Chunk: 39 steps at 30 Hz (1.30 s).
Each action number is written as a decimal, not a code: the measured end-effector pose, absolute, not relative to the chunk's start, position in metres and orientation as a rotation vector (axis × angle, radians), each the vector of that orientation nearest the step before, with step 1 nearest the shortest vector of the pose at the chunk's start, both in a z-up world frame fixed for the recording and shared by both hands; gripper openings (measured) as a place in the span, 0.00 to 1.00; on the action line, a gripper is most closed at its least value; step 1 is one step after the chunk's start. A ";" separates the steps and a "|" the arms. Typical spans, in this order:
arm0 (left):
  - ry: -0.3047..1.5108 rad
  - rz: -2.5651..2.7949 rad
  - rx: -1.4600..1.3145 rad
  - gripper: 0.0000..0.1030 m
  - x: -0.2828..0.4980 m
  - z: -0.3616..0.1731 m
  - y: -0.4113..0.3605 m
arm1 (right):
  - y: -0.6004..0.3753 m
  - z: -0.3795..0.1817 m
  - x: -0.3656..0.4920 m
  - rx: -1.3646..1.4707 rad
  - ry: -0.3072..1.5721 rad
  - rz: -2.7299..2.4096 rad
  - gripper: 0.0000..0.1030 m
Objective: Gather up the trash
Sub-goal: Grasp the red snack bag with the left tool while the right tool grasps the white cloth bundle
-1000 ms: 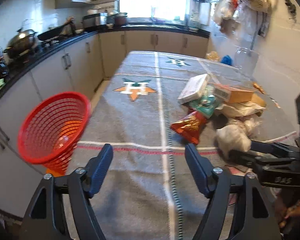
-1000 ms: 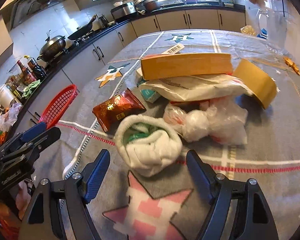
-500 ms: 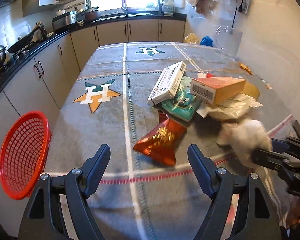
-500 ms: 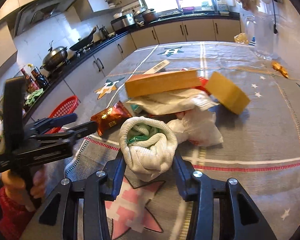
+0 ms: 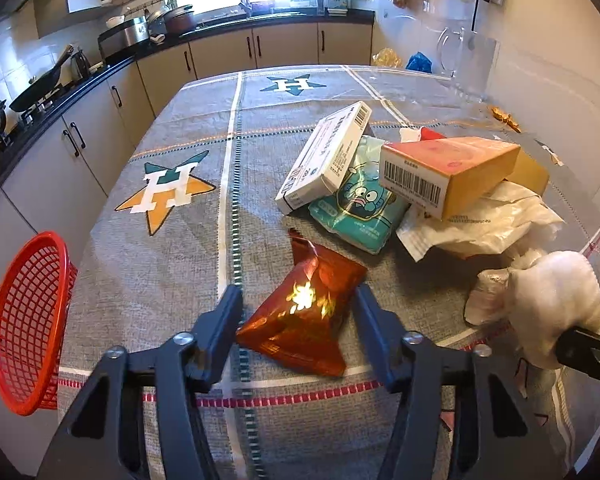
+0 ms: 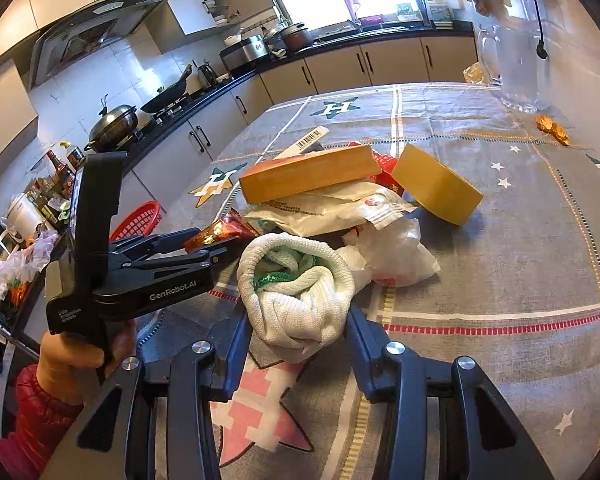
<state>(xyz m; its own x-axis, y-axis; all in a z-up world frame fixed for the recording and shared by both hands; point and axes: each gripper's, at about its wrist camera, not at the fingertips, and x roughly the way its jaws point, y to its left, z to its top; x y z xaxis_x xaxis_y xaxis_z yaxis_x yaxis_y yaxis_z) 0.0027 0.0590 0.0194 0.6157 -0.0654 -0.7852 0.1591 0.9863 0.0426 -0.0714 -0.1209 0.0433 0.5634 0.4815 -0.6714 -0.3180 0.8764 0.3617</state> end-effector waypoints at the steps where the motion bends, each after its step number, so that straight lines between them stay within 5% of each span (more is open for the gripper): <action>1: 0.900 -0.132 0.104 0.47 0.001 0.020 0.060 | -0.121 0.044 -0.071 0.210 0.850 0.479 0.47; 39: 0.755 -0.046 0.040 0.45 -0.080 0.048 0.088 | -0.086 0.054 -0.088 0.112 0.829 0.516 0.47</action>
<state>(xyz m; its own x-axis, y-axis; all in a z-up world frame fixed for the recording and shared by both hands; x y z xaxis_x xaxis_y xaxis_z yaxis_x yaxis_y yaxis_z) -0.0804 0.0881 0.0476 0.7275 -0.0276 -0.6855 0.0560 0.9982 0.0193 -0.0877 -0.0855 0.0538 0.5605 0.4797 -0.6751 -0.3944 0.8714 0.2918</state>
